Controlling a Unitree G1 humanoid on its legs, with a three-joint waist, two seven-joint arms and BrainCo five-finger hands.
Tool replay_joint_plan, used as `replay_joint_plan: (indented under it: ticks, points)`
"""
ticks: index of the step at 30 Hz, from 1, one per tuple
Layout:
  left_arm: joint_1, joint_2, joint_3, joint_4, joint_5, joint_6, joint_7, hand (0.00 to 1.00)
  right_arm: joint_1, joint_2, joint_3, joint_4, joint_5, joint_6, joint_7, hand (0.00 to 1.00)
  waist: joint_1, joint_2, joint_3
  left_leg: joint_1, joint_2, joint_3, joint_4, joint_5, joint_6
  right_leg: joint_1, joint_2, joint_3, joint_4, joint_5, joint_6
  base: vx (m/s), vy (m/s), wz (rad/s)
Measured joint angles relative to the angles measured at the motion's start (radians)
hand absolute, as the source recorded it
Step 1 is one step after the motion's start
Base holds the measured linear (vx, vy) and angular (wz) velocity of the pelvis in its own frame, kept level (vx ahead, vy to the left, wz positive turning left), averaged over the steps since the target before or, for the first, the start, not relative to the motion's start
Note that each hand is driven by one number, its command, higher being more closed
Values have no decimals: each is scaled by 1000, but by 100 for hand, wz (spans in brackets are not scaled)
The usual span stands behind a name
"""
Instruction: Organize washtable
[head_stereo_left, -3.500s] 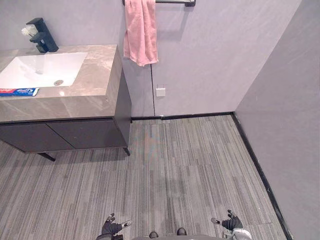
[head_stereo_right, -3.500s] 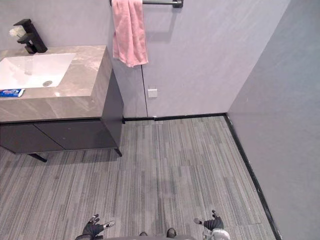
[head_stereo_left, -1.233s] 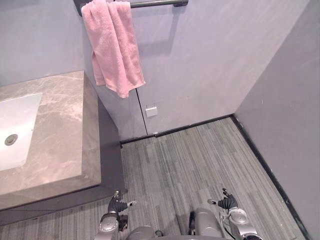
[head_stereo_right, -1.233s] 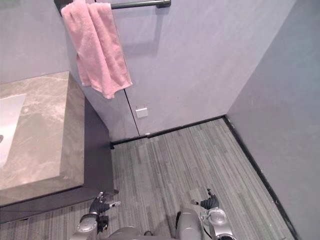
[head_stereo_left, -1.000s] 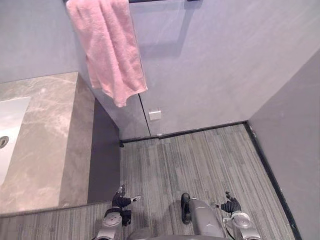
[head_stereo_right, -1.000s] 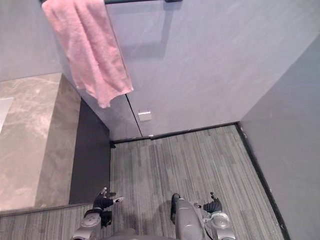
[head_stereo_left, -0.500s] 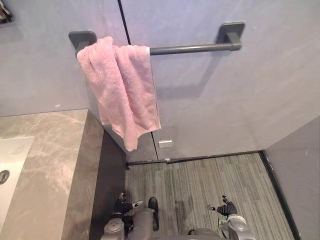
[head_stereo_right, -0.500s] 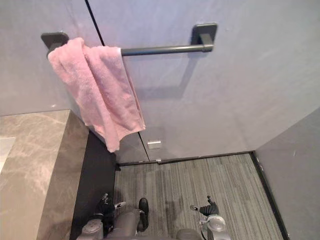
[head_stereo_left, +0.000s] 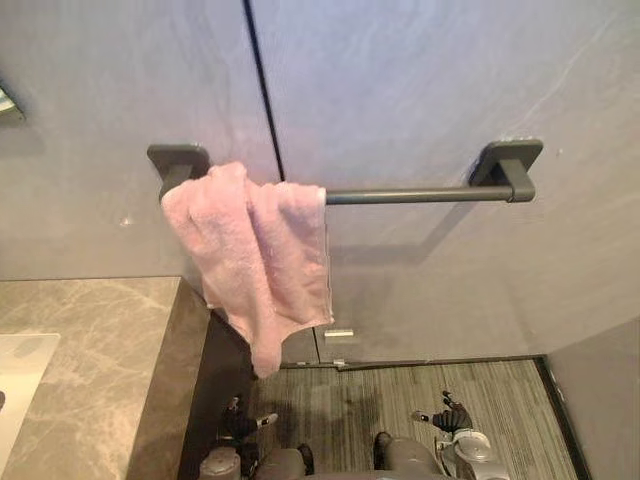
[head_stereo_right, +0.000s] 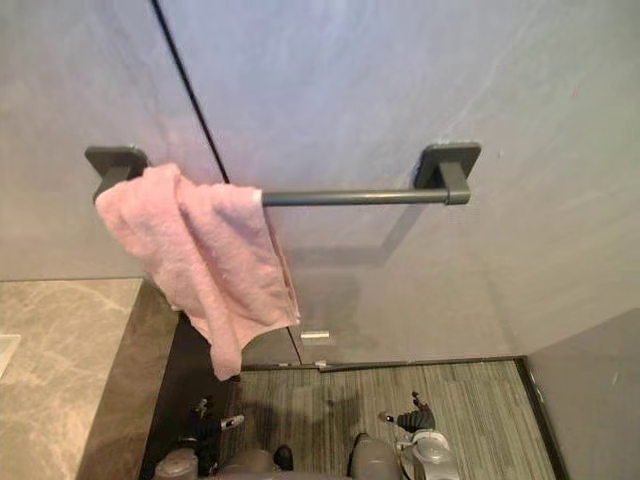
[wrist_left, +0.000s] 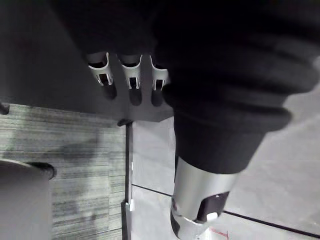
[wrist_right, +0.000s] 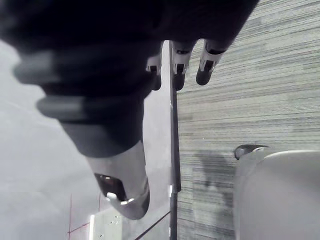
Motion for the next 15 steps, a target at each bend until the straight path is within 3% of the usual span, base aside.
replay_joint_plan:
  ticks: [5,11,15]
  points:
    - [-11,-10,1,0,0,-1,-1,0,35,-4,-6,0,0,0,-1,0,-4,-3,-3,39,15,-20,-53,21,-31,66,25,-24,-94,40,-12,37,-53,7]
    - [-11,-9,2,-16,-14,-1,2,0,45,-3,-13,-1,1,-3,-5,0,-5,-2,-8,37,10,-45,-77,43,-27,105,20,-41,-186,101,-5,-62,19,9]
    - [39,-4,0,-217,-49,-2,6,0,52,-2,-5,-19,1,-3,-5,0,-2,-4,-9,36,-1,-66,-111,77,-25,114,16,-54,-223,136,-3,-129,-2,14]
